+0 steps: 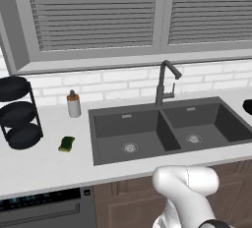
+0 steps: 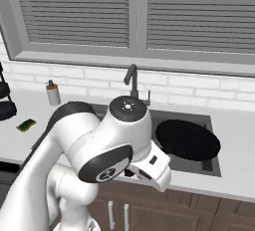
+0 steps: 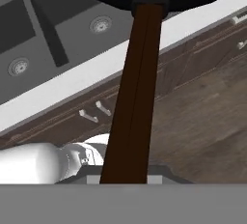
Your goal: Pick the pan and sponge and place them into the sink. Then turn on the water.
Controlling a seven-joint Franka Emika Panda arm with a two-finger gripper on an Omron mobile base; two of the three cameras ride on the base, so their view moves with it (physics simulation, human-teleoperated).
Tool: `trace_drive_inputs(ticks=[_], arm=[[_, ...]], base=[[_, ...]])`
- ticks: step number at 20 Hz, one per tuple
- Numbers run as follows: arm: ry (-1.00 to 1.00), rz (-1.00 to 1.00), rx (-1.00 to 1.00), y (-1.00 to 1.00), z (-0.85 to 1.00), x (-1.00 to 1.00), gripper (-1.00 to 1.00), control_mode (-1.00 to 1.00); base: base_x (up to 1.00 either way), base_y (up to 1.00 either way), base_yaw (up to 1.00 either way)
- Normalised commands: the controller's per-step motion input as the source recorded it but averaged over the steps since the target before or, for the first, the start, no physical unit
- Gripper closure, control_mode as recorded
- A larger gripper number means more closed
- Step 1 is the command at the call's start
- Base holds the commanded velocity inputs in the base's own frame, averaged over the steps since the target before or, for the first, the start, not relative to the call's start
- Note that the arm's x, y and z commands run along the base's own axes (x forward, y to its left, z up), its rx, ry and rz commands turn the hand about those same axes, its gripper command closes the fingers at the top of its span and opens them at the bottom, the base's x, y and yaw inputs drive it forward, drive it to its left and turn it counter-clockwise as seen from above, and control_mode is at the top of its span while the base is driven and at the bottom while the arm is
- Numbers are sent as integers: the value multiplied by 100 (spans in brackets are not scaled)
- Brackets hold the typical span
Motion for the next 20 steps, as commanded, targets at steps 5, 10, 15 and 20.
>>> trace_drive_inputs(ticks=[5, 10, 15, 20], arm=[[5, -11, -3, 100, 44, -7, 100, -100], [9, -1, 0, 100, 24, -9, 100, -100], [13, 0, 0, 100, 8, -3, 100, -100], [20, 5, 4, 99, 15, 0, 100, -100]], base=[[0, 0, 0], [0, 0, 0], [0, 0, 0], [0, 0, 0]])
